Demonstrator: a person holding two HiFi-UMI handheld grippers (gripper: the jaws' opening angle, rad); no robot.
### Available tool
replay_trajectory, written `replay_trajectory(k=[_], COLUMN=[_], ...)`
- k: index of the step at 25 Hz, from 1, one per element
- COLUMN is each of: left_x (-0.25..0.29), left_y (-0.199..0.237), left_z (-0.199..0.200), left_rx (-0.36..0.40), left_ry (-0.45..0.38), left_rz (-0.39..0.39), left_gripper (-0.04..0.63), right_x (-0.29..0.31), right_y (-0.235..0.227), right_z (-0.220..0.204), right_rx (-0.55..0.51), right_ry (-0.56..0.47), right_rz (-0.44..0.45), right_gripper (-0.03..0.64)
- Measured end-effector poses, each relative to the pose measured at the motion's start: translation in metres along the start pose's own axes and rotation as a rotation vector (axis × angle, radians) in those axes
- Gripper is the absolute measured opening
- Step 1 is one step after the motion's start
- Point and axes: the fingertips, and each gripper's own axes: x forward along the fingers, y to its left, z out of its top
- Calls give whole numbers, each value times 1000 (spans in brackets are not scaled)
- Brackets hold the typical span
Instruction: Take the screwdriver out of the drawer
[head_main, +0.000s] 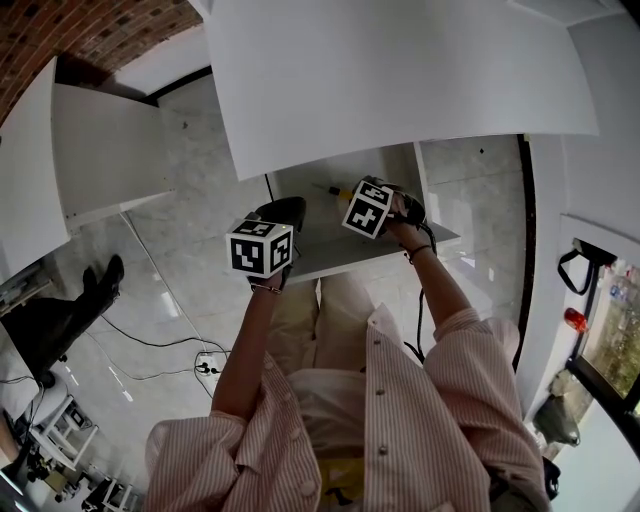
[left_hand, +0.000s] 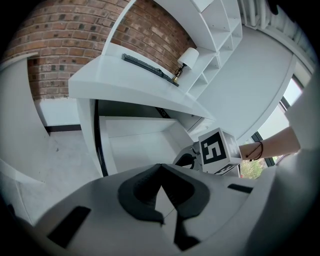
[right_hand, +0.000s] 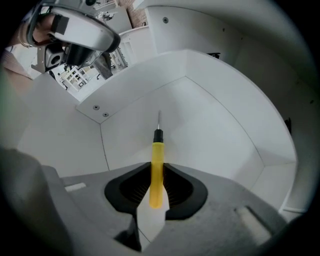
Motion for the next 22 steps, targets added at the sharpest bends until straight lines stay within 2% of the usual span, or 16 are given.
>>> replay_trajectory(k=[10, 22], left_x=[-17, -60], left_y=[-13, -38], left_z=[8, 31], left_rx=[42, 95], left_ry=[-14, -131], left_rz=[-23, -47], left_gripper=[-2, -2], right_x=[-49, -123], right_y=[4, 17], right_z=[13, 9], right_rx=[-29, -55], right_ry=[-65, -172], right_rz=[-38, -157], right_gripper=[78, 78])
